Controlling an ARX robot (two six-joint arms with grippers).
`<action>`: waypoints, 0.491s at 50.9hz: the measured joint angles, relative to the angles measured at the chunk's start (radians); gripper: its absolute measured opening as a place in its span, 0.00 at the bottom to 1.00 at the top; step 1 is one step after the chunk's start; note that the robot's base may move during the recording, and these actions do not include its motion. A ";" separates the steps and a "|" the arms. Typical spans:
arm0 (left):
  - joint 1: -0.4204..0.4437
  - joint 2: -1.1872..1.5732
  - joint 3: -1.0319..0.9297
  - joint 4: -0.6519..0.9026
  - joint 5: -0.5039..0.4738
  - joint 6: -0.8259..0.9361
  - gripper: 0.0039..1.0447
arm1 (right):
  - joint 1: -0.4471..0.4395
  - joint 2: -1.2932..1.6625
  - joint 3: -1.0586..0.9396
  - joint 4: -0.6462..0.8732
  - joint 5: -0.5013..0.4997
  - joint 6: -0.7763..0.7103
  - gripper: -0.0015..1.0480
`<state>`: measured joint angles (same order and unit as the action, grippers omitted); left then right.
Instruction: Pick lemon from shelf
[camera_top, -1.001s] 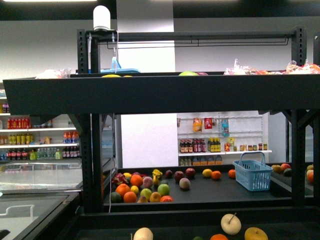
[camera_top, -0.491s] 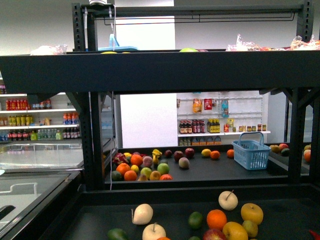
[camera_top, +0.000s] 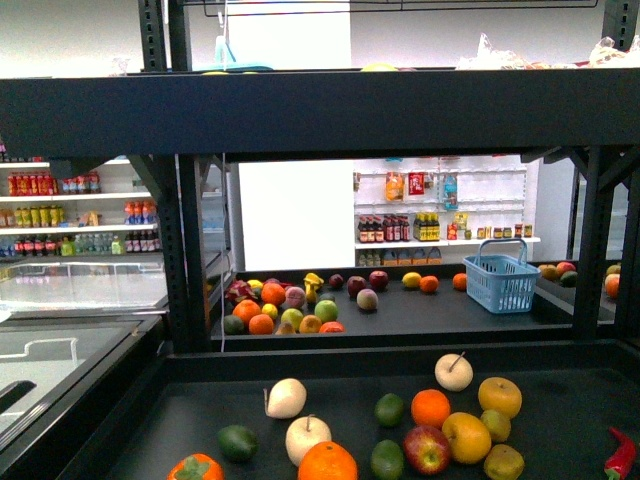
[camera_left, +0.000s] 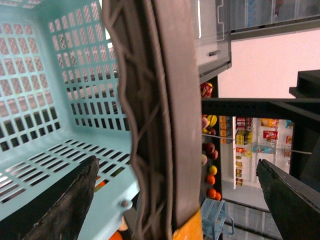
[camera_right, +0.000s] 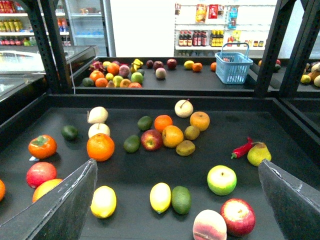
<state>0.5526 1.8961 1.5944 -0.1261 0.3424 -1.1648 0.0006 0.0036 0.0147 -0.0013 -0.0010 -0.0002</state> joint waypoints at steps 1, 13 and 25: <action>-0.001 0.011 0.013 0.000 -0.004 -0.002 0.93 | 0.000 0.000 0.000 0.000 0.000 0.000 0.93; -0.025 0.092 0.113 -0.005 -0.037 -0.014 0.93 | 0.000 0.000 0.000 0.000 0.000 0.000 0.93; -0.045 0.102 0.112 -0.003 -0.055 -0.014 0.55 | 0.000 0.000 0.000 0.000 0.000 0.000 0.93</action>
<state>0.5072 1.9980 1.7061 -0.1291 0.2871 -1.1786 0.0006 0.0040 0.0147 -0.0013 -0.0010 -0.0002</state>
